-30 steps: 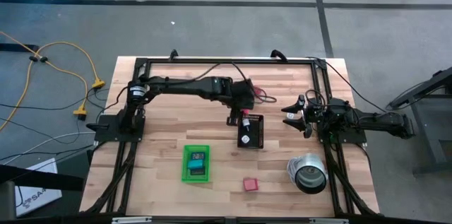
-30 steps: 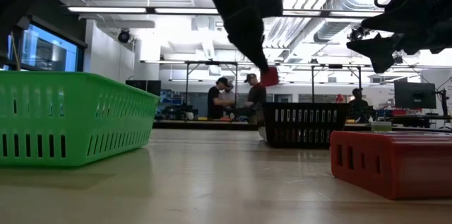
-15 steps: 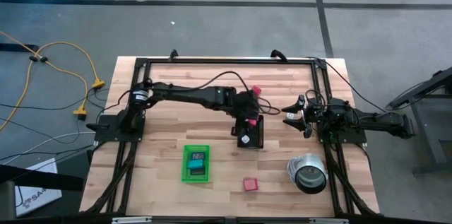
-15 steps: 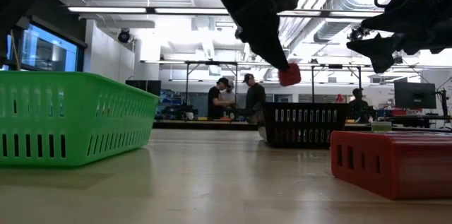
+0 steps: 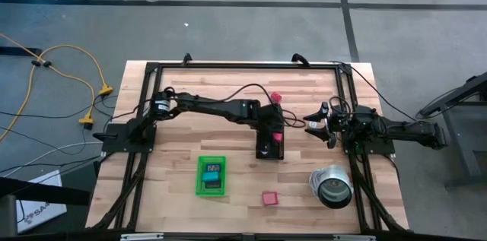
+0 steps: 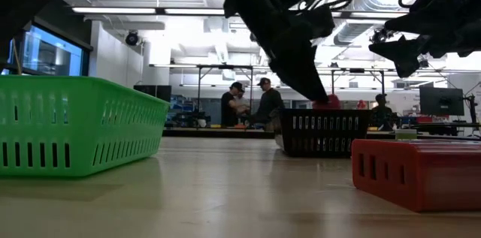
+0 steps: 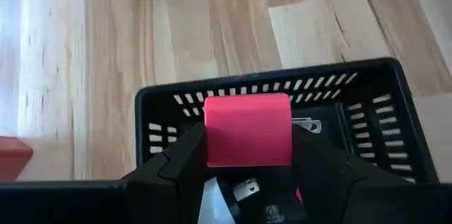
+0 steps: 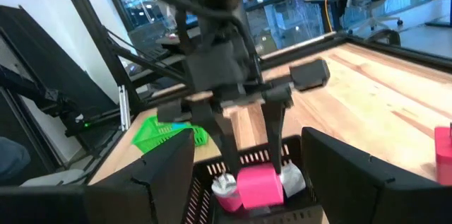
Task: Pick & Place Office items
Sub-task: Put the orange charger adapter into the black bin
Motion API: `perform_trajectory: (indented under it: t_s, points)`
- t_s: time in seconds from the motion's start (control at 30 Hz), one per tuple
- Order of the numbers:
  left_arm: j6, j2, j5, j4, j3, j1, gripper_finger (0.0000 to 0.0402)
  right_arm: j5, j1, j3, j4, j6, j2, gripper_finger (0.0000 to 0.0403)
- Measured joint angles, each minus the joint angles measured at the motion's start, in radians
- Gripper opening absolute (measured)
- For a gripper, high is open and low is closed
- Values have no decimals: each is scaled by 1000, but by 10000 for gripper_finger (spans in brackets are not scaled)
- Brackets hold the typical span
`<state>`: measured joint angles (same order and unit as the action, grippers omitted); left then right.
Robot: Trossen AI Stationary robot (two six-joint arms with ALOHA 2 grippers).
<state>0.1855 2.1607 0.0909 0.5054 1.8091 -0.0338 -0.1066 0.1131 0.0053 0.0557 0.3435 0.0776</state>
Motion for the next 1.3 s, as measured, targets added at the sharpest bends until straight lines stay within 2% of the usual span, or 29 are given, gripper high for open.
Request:
perform_trajectory:
  t_s: [0.47, 0.7, 1.3]
  points:
    - [-29, 62, -18, 0, 2, -22, 172, 0, 0, 0, -1, 0, 0, 248]
    - [-29, 62, -18, 8, 1, -29, 186, 0, 0, 0, 0, 0, 0, 248]
    - [2, 62, -13, 10, 1, -26, 190, 0, 0, 0, 0, 0, 0, 248]
